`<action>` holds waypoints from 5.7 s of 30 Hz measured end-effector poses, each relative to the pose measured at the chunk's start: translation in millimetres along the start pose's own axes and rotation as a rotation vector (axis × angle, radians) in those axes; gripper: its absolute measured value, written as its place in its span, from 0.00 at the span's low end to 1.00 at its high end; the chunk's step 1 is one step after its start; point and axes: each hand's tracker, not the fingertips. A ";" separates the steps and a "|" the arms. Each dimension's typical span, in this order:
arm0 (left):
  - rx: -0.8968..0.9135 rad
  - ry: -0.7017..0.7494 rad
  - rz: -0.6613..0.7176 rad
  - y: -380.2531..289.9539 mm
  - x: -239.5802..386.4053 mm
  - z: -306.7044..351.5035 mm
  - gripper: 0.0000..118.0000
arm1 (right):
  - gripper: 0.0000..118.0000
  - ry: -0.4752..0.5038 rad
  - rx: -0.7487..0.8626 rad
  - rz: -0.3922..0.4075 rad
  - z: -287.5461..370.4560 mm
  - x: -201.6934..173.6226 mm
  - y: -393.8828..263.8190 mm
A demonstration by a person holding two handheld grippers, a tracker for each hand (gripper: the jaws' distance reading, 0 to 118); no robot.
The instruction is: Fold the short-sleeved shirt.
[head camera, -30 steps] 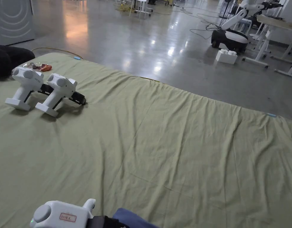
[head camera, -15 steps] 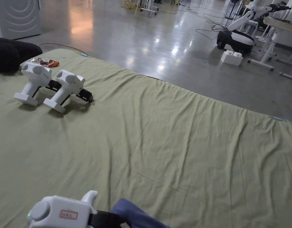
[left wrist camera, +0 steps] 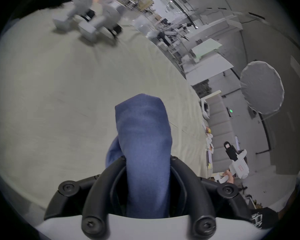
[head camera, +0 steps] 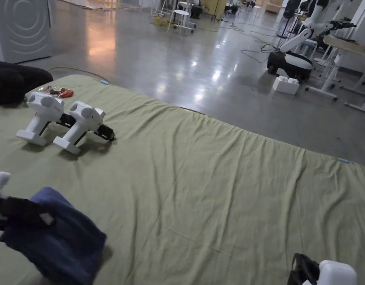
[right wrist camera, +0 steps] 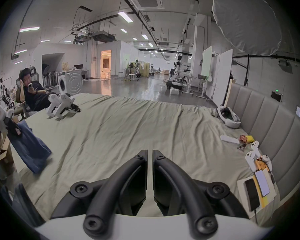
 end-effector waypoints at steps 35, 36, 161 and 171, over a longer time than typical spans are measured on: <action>0.372 0.505 -0.138 29.6 29.4 78.2 0.64 | 0.06 0.016 -0.035 -0.095 0.9 31.3 -9.3; 0.388 0.470 -0.163 23.7 37.5 67.1 0.64 | 0.06 0.016 -0.030 -0.097 1.2 31.3 -8.4; 0.709 0.388 -0.564 -157.3 299.3 -172.5 0.81 | 1.00 -0.162 -0.106 -0.273 -19.0 -5.5 35.4; 0.698 0.363 -0.531 -149.9 296.9 -172.5 0.81 | 1.00 -0.049 -0.106 -0.343 -14.5 0.1 40.4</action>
